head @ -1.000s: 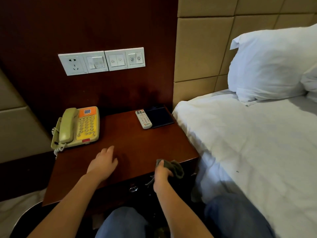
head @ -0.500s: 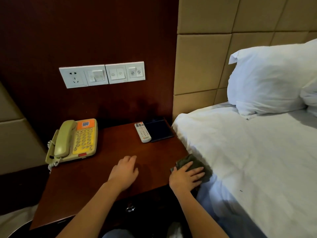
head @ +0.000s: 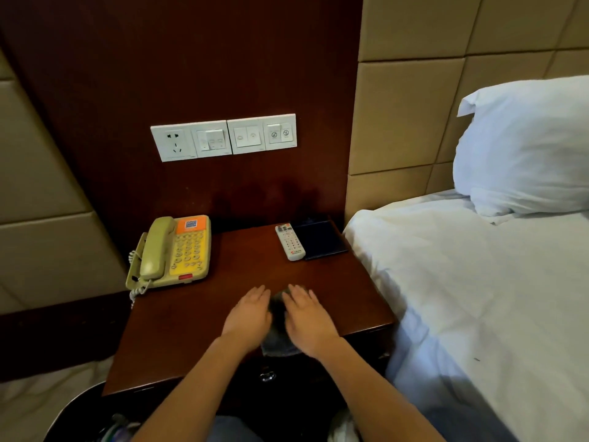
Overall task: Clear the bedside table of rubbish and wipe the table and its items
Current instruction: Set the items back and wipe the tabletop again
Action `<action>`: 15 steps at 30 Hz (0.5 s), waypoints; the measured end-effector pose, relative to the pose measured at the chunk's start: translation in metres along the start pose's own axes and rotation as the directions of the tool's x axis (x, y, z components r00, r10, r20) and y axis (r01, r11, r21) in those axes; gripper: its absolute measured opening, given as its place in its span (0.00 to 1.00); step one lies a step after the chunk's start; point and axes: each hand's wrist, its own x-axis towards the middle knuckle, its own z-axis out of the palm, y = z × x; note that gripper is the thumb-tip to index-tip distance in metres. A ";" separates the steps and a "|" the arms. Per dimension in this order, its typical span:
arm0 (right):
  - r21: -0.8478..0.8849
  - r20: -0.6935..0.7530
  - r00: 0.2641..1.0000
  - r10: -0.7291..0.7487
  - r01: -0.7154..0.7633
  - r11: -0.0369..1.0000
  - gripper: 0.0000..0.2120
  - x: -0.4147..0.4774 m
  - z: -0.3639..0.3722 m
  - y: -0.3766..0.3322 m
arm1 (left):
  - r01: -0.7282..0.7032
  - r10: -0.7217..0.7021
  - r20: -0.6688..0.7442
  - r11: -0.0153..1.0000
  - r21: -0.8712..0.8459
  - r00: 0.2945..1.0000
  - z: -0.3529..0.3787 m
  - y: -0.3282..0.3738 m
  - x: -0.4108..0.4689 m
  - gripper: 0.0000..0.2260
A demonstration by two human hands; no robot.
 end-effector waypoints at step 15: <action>-0.285 -0.012 0.999 -0.035 0.030 0.958 0.35 0.111 0.037 -0.023 | 0.130 -0.119 -0.083 0.982 0.140 0.989 0.060 -0.072 0.088 0.25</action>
